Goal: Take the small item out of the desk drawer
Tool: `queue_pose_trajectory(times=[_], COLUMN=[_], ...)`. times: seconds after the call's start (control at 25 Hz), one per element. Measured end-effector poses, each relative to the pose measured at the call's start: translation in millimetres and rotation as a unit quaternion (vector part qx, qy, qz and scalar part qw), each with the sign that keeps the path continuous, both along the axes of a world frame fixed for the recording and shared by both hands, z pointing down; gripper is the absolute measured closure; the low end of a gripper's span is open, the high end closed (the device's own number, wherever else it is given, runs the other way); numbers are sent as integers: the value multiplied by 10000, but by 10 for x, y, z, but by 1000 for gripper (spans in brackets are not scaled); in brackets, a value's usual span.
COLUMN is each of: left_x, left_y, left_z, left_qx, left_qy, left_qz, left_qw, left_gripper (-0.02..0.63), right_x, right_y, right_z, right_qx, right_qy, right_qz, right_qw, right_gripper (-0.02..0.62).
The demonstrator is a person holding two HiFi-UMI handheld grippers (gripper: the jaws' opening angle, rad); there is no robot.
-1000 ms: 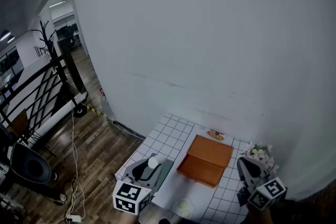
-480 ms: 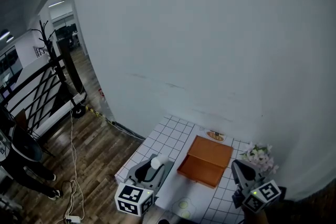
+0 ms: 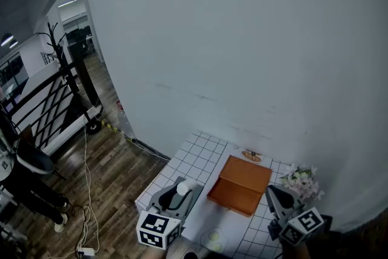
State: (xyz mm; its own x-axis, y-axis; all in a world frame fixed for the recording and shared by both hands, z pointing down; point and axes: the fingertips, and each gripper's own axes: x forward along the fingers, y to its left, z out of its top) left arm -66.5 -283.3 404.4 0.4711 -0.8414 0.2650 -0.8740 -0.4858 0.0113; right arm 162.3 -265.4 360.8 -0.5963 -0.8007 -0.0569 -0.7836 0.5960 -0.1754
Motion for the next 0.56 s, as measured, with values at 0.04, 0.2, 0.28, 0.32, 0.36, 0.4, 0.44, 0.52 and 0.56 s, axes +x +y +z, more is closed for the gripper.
queue_pose_trajectory(times=[0.04,0.2,0.28,0.32,0.36,0.4,0.44,0.52,0.56], left_x=[3,-18,-13,-10,-14,-20,-21,-17,-14], left_y=[4,12,6,3,2,2,2,-1,-3], left_z=[-12,3,-11,-18,-14,-7,-7,-19,-27], left_qx=[12,3,28,36,30,20,18,24,30], left_qy=[5,-10,6,14,12,6,4,7,11], left_qz=[4,-15,-4,3,3,2,4,13,19], left_qw=[10000,10000,10000,10000,10000,10000,10000,10000,10000], left_gripper=[453,453,453,453,453,453,453,453,453], right_x=[-5,-9,-24,-23,-18,-17,-22,-21,-14], right_y=[-2,-13,-20,-25,-28,-30,-30,-33,-37], right_z=[1,24,25,36,52,59,55,66,80], right_qx=[-6,-33,-19,-29,-50,-60,-51,-43,-50], right_qy=[3,0,-28,-31,-28,-22,-2,81,132], right_qz=[-6,-12,-33,-28,-15,-11,-23,-31,-24], right_qw=[10000,10000,10000,10000,10000,10000,10000,10000,9999], right_gripper=[592,592,592,592,592,592,592,592,592])
